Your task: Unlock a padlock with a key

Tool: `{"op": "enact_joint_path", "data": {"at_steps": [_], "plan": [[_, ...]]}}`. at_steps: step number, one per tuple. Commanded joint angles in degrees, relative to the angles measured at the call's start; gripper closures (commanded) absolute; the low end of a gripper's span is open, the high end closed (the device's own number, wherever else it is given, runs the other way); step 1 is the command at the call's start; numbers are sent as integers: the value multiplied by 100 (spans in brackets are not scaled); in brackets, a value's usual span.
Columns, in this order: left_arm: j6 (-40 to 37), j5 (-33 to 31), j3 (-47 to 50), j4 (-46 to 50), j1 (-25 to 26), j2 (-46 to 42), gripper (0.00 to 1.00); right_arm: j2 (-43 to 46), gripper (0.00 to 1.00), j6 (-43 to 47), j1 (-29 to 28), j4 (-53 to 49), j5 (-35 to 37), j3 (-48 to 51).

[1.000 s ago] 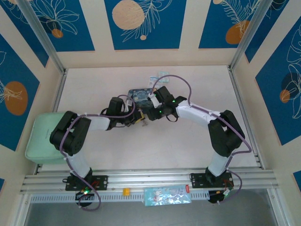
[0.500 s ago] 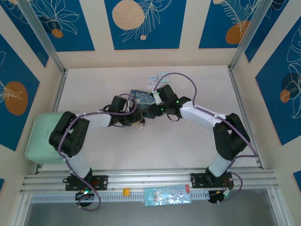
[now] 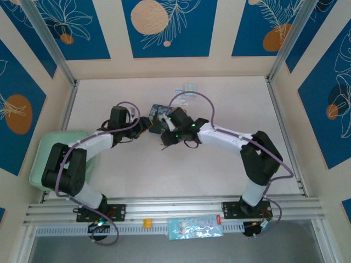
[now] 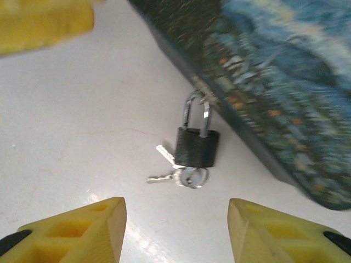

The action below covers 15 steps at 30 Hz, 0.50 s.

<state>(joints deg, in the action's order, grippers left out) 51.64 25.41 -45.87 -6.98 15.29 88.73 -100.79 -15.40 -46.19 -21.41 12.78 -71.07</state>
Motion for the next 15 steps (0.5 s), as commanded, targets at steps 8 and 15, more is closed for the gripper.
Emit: {"op": "enact_joint_path", "data": {"at_steps": [8,15], "plan": [[558,141,506,-796,-258,-140,44,-1363,43,-410,-571,-1035,1781,-1229],[674,136,718,-947,-300,-220,44,-1752,47,-282,-590,-942,2048,-1461]]}}
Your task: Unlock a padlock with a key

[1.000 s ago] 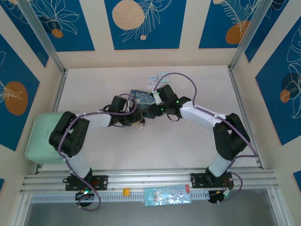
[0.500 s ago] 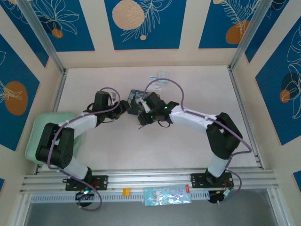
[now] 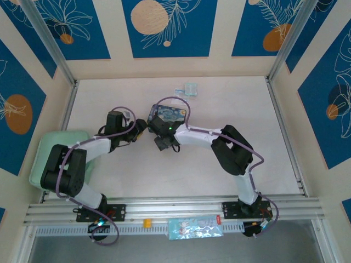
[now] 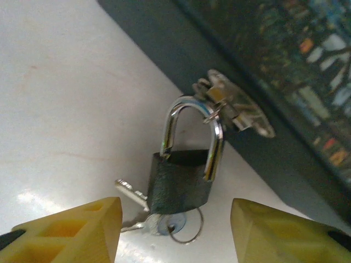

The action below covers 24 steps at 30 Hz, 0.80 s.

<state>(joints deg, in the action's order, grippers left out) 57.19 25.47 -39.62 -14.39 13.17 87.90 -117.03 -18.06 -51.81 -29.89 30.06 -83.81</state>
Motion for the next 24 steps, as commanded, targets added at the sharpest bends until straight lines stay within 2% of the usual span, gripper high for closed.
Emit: {"op": "enact_joint_path", "data": {"at_steps": [1,9,17,24], "plan": [[135,141,103,-229,-89,-133,44,-164,47,-4,-31,-75,324,-204],[171,191,46,-255,-105,-80,44,-386,55,28,-55,-17,342,-265],[246,211,39,-333,-120,-27,44,-243,50,92,-175,144,507,-119],[319,238,80,-431,-122,-1,44,-333,52,97,-189,202,326,-119]]}}
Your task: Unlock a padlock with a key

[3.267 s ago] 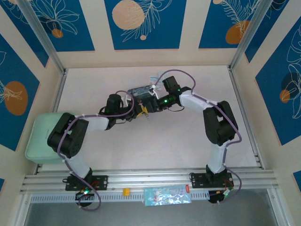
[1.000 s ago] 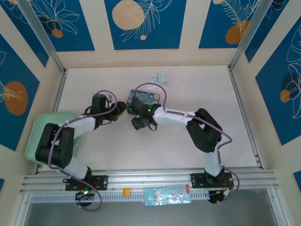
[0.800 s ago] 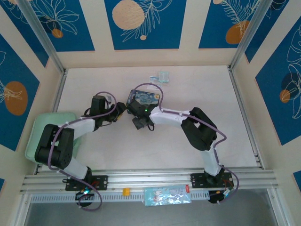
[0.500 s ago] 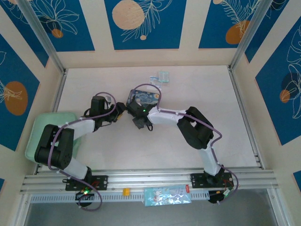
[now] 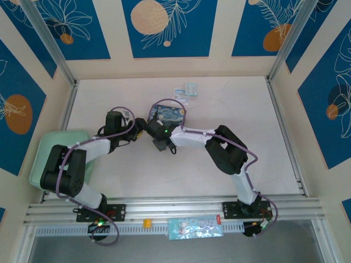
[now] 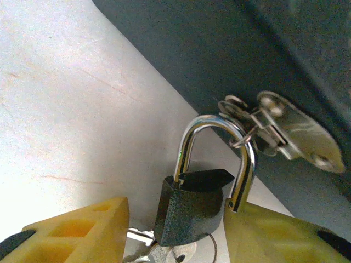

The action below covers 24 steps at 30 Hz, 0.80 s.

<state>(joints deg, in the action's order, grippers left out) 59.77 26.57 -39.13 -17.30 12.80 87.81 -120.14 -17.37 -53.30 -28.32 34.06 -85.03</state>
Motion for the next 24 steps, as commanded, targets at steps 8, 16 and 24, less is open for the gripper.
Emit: {"op": "enact_joint_path", "data": {"at_steps": [8,16,24], "plan": [[149,134,147,-264,-85,-10,44,-268,56,-140,51,-171,21,-85],[322,181,186,-501,-90,60,44,-321,64,41,119,-188,259,67],[385,178,224,-589,-84,54,44,149,94,394,382,341,-222,378]]}}
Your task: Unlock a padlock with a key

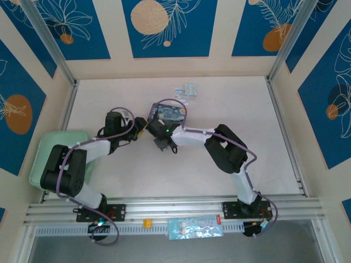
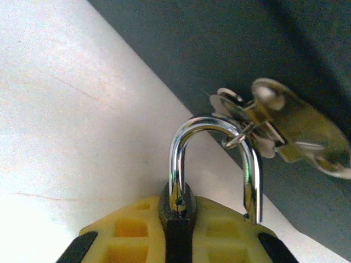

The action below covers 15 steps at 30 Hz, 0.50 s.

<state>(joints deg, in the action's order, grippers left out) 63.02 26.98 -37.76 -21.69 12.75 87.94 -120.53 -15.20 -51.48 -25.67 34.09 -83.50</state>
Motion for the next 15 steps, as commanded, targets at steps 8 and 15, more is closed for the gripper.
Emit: {"op": "enact_joint_path", "data": {"at_steps": [8,15], "plan": [[104,123,135,-254,-85,22,44,808,97,912,1001,734,-3274,811],[157,145,221,-453,-82,30,44,486,100,1839,1603,-192,-4750,270]]}}
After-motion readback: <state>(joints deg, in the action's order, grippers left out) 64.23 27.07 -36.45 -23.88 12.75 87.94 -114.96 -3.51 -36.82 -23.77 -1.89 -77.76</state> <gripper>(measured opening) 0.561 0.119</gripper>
